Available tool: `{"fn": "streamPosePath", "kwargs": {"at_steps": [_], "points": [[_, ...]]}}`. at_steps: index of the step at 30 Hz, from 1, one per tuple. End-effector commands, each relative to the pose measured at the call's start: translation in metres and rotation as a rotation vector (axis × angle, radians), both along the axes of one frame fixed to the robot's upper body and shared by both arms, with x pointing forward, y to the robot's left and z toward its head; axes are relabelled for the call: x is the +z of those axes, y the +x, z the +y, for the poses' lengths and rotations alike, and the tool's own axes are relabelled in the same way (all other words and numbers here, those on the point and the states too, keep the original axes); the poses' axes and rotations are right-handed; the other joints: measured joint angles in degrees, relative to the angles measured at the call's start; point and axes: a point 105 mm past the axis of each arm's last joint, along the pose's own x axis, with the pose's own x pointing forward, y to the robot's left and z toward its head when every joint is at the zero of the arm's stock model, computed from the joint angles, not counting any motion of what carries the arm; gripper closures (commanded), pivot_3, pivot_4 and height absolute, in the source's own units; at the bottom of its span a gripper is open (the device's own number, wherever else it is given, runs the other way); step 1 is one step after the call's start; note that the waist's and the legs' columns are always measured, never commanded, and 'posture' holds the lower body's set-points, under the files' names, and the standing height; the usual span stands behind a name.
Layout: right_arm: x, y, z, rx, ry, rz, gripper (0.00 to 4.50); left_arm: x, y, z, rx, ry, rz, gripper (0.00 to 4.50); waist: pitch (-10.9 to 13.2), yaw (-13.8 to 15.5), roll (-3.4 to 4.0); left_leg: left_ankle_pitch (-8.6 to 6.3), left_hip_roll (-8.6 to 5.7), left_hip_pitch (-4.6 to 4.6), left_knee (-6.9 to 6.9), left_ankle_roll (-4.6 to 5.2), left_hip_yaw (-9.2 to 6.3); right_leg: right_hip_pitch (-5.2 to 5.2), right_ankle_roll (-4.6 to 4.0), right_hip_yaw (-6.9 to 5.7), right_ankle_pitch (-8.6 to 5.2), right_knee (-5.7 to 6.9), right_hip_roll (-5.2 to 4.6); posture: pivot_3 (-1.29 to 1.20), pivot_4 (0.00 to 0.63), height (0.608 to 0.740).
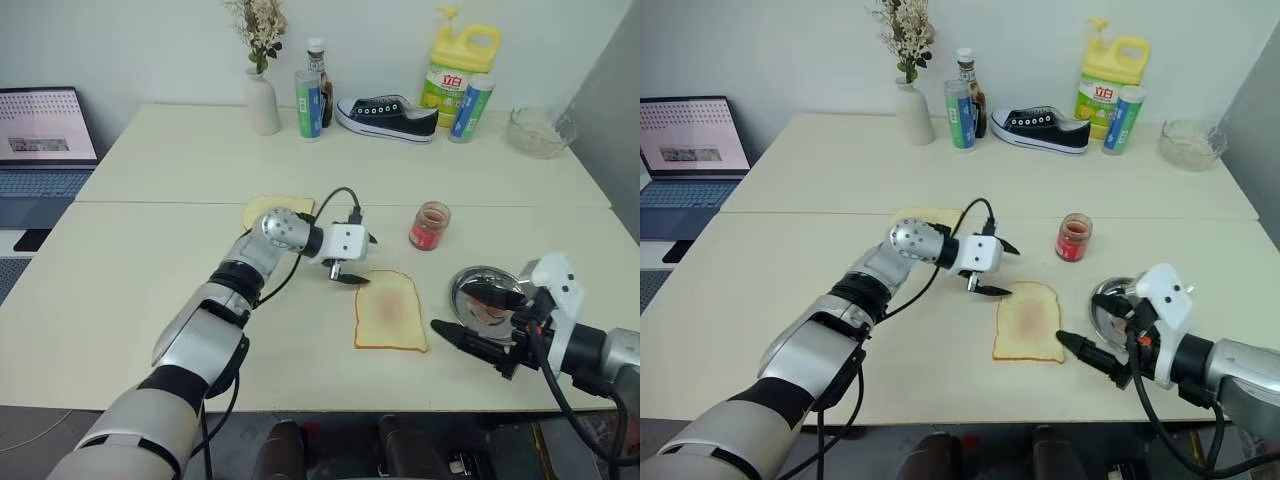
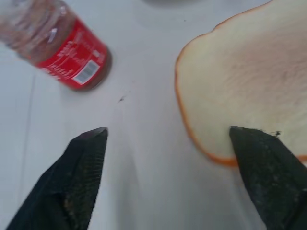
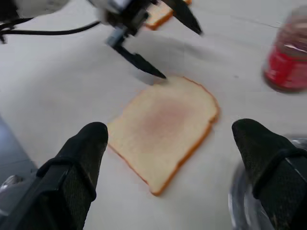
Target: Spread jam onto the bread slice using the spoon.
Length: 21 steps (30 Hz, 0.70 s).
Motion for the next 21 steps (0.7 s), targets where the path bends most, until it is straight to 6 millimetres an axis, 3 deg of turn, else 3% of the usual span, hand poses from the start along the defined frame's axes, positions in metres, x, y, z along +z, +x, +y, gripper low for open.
{"fn": "streamPosePath", "kwargs": {"at_steps": [1,5,9,14,21], "points": [[0.011,0.002,-0.038,-0.205,0.009,-0.084,0.00,0.038,-0.018,-0.006,-0.048,-0.228,0.087,0.30,-0.03,-0.01,0.05,0.00,-0.02,0.00,-0.03,-0.01,0.02,0.00,-0.13,0.01,0.08,-0.01,-0.04,0.00,0.150,0.740],[0.007,-0.002,-0.087,-0.467,0.215,-0.101,0.00,0.058,-0.071,-0.010,-0.167,-0.399,0.298,0.30,-0.04,-0.05,0.07,0.00,0.05,0.06,-0.02,-0.02,-0.03,0.06,-0.18,-0.02,0.09,0.02,-0.04,0.00,0.150,0.740],[-0.011,0.005,-0.131,-0.657,0.416,-0.067,0.00,0.045,-0.090,-0.012,-0.155,-0.367,0.331,0.30,-0.07,-0.19,0.14,0.01,0.02,0.18,-0.02,-0.02,0.02,0.08,-0.16,0.05,0.08,0.07,-0.02,0.00,0.150,0.740],[-0.028,0.027,-0.148,-0.657,0.627,0.017,0.00,0.044,-0.096,-0.023,-0.139,-0.389,0.347,0.30,-0.16,-0.37,0.29,0.09,-0.01,0.45,-0.02,0.13,0.23,0.26,-0.09,0.27,0.06,0.06,0.01,0.00,0.150,0.740],[-0.061,0.056,-0.153,-0.620,0.702,0.148,0.00,0.047,-0.112,-0.033,-0.134,-0.430,0.374,0.30,-0.21,-0.31,0.42,0.11,0.02,0.37,-0.10,0.18,0.23,0.15,-0.11,0.26,0.08,0.03,0.06,0.00,0.150,0.740]]}}
